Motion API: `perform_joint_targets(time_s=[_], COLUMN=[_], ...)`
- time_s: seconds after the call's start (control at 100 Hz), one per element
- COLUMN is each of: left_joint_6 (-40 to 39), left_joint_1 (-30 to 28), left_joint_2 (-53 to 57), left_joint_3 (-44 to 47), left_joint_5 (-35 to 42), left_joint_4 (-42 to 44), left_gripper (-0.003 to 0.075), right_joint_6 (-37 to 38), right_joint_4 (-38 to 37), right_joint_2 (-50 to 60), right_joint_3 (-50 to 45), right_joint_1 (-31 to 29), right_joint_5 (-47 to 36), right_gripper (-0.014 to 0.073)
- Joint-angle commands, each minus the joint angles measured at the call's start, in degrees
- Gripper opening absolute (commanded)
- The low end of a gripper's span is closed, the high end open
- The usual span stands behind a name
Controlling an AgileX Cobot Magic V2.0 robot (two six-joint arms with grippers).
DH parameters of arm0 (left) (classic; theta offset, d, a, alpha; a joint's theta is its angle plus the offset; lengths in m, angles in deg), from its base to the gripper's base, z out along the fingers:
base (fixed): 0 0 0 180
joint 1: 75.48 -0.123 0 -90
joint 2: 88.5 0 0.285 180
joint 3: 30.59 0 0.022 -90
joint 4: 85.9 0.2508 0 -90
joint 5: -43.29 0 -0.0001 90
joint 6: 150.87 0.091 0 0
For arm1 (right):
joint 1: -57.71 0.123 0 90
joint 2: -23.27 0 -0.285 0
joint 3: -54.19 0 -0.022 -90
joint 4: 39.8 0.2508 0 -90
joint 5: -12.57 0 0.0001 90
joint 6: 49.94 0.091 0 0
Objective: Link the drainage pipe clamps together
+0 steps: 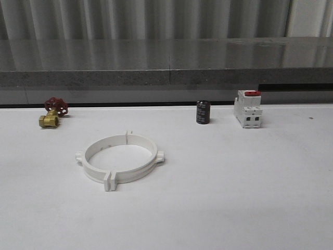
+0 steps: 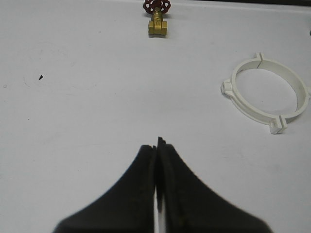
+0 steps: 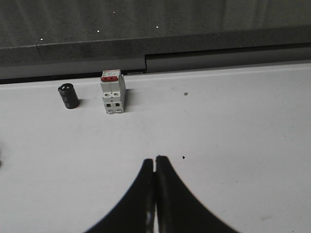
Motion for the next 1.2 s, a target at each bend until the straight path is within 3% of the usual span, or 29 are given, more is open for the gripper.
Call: perform_joint_targets(time_s=[0.0, 0.29, 0.59, 1.19], left_joint_6=[-0.12, -0.12, -0.12, -0.12], left_joint_1=[-0.08, -0.08, -0.08, -0.08], left_joint_2=[-0.31, -0.31, -0.31, -0.31], left_joint_3=[-1.5, -1.5, -1.5, -1.5], left_joint_5=[3.84, 3.84, 3.84, 3.84], left_joint_4=[-0.43, -0.43, -0.43, -0.43], left_gripper=[-0.002, -0.002, -0.002, -0.002], right_joint_6=[-1.2, -1.2, -1.27, -1.22], right_joint_4=[0.31, 0.31, 0.31, 0.31], right_joint_2=[3.84, 17.46, 17.27, 17.27], right_joint_3=[-1.79, -10.82, -17.56, -17.43], right_joint_1=[-0.17, -0.17, 4.89, 4.8], right_joint_5=[-6.13, -6.81, -13.45, -17.85], right_gripper=[-0.0067, -0.0067, -0.0067, -0.0067])
